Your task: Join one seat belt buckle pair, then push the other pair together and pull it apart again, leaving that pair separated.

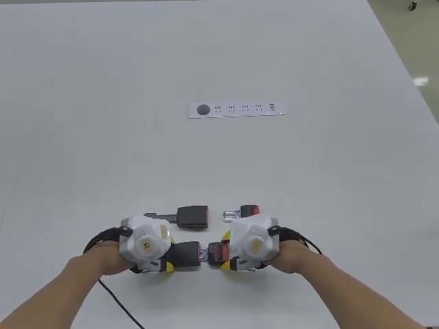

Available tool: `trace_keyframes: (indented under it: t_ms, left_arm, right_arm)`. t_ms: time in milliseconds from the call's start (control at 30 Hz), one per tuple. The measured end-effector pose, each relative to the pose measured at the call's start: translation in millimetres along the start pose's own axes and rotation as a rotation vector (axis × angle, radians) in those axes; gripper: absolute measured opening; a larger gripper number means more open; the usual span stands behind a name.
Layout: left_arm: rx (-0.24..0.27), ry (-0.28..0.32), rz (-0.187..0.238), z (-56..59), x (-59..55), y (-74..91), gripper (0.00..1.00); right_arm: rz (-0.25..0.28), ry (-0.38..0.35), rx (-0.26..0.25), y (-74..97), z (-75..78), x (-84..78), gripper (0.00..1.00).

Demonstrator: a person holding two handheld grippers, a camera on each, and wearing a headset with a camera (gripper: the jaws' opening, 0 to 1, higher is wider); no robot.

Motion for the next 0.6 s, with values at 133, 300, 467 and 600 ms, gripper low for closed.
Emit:
trace_keyframes:
  t_ms: [133, 300, 467, 600]
  left_arm:
    - [0.000, 0.002, 0.002, 0.0, -0.3, -0.2, 0.29]
    - [0.001, 0.004, -0.001, 0.3, 0.2, 0.4, 0.29]
    - [0.001, 0.000, -0.006, 0.2, 0.1, 0.6, 0.29]
    - [0.004, -0.002, -0.006, 1.2, 1.4, 1.0, 0.28]
  right_arm:
    - [-0.003, 0.005, 0.001, -0.5, -0.1, 0.0, 0.26]
    - [-0.003, 0.005, 0.003, -1.0, 0.7, 0.3, 0.27]
    - [-0.012, -0.007, 0.003, 1.1, 0.6, 1.9, 0.26]
    - [0.008, -0.021, -0.004, -4.0, -2.5, 11.9, 0.26]
Point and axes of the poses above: the centre of the closed fingertips' face, and the gripper's own axes: y roughly backward along the fingers, z roughly to its right, x roughly out of its top, the point moved 4 cm from there along y, roughly backward along the fingers, and after that the axes turned 7 degrees about -z, right-handed, at the moved point
